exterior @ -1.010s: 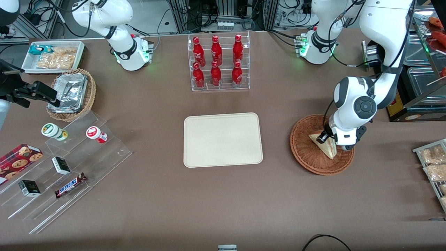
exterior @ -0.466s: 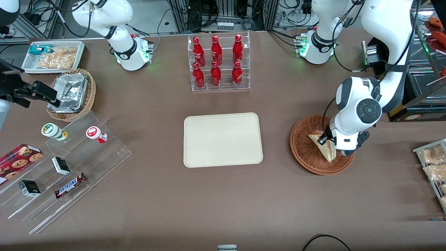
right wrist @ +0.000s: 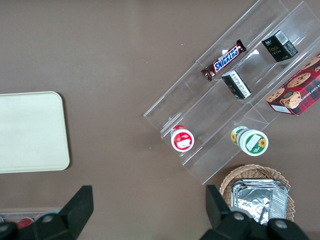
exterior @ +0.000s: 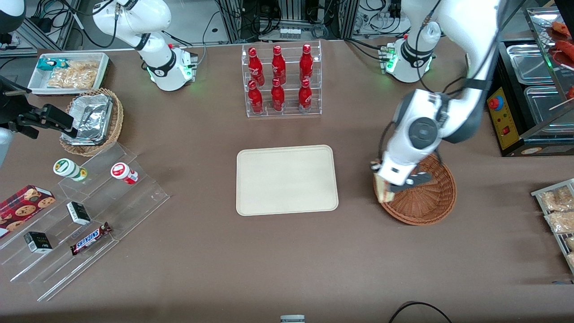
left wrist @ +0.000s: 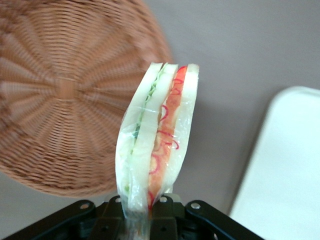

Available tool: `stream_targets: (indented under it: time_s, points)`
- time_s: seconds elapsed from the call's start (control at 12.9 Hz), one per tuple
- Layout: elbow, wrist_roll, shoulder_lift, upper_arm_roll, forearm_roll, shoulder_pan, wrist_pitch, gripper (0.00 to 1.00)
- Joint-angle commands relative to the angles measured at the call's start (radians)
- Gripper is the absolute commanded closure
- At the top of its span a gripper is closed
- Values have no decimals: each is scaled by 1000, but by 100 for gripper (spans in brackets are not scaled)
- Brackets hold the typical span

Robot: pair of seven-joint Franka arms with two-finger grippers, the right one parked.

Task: Place sandwich from basket to tray
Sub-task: 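Lift the sandwich and carry it over the cream tray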

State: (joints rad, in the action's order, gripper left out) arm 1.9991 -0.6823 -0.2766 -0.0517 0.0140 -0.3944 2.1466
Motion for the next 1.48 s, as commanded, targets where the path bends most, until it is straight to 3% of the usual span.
stream_targets:
  time_s: [0.0, 0.7, 1.4]
  points:
    - [-127, -92, -84, 13, 6, -108, -25, 93]
    - [-581, -442, -424, 15, 6, -369, -122, 96]
    - [-678, -468, -526, 7, -3, -419, -120, 94]
